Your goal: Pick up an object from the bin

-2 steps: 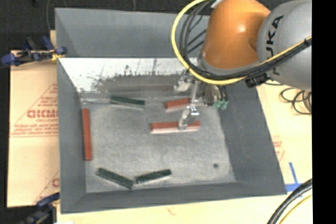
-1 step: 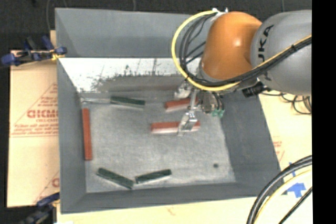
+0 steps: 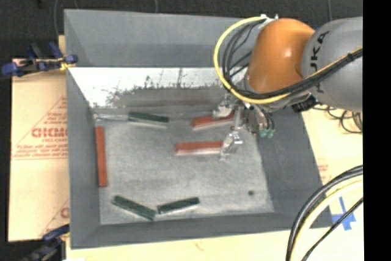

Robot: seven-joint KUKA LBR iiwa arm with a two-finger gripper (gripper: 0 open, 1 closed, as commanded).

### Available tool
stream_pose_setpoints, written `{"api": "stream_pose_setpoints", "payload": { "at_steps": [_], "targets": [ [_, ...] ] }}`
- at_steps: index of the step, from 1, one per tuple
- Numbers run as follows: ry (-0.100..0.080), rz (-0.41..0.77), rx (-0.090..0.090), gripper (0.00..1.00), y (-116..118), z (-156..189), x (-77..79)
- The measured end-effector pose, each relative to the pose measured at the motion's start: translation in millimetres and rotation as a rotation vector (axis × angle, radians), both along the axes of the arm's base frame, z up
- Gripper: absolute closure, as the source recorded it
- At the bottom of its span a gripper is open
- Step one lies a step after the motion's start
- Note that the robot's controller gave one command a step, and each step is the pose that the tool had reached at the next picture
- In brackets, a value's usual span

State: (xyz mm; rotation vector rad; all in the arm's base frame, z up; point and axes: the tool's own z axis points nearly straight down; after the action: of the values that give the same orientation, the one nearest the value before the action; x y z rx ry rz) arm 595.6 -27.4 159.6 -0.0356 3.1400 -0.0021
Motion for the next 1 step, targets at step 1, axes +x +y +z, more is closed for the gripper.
{"api": "stream_pose_setpoints", "payload": {
  "at_steps": [1],
  "targets": [
    [-0.005, -0.115, 0.003, 0.00, 2.8, -48.7, 3.3]
  ]
}}
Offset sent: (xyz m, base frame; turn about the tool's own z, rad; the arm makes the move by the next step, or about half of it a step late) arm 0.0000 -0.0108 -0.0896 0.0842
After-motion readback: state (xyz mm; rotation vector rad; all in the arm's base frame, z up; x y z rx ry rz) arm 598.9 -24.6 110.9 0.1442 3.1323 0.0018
